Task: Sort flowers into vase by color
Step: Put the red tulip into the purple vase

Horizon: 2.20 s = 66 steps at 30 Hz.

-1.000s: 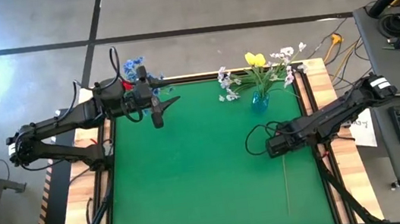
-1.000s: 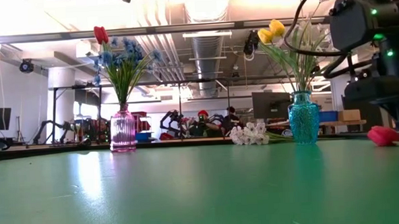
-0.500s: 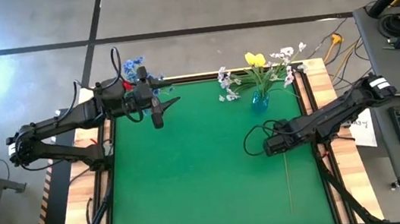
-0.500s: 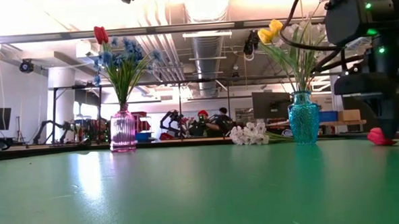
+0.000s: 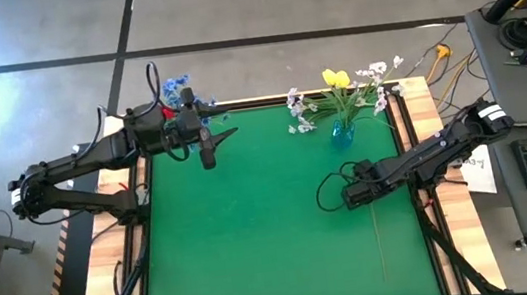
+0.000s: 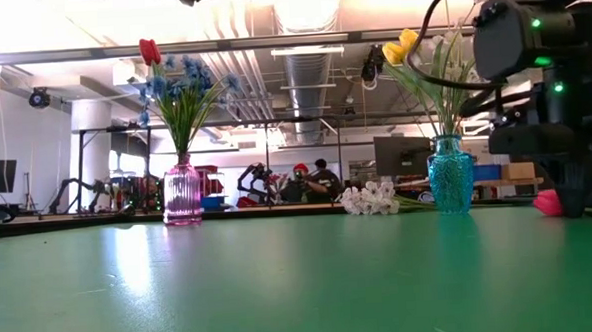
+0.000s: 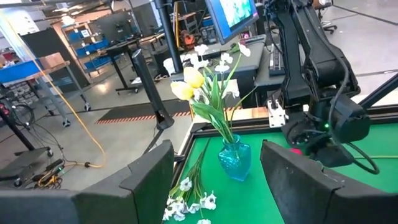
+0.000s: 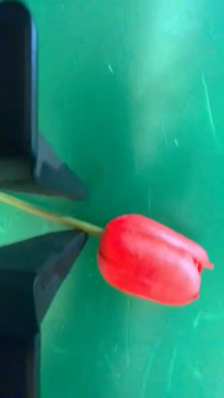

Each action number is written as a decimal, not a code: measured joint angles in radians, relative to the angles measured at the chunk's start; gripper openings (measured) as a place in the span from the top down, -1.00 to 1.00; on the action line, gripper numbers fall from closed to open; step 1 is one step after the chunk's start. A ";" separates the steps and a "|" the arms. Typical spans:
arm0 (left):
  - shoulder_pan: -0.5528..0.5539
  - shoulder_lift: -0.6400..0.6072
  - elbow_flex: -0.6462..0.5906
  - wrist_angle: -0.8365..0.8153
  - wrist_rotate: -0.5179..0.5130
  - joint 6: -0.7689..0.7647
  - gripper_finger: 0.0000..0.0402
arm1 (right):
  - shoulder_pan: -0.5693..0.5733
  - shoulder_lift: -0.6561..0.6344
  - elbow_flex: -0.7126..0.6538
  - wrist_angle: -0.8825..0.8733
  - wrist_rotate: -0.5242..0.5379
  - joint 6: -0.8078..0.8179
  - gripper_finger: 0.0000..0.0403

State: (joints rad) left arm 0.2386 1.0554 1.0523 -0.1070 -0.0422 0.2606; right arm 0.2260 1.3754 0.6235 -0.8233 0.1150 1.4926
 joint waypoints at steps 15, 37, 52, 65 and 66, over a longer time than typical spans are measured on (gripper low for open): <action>0.000 -0.014 0.080 -0.123 -0.107 0.018 -0.14 | -0.011 -0.207 0.127 0.109 0.048 -0.308 0.95; -0.023 -0.021 -0.007 -0.175 0.192 -0.143 -0.14 | -0.158 -0.046 0.150 1.734 0.157 -1.731 0.95; -0.044 -0.188 0.008 -0.518 0.112 -0.315 -0.14 | -0.240 0.113 0.324 1.893 0.113 -1.904 0.95; -0.295 -0.262 -0.046 -0.852 0.063 -0.611 -0.14 | -0.260 0.114 0.409 1.692 0.113 -1.897 0.94; -0.322 -0.271 -0.074 -0.840 0.026 -0.611 -0.14 | -0.260 0.114 0.409 1.690 0.113 -1.897 0.94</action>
State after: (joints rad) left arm -0.0830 0.7841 0.9781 -0.9472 -0.0163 -0.3502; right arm -0.0338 1.4895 1.0328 0.8668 0.2276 -0.4042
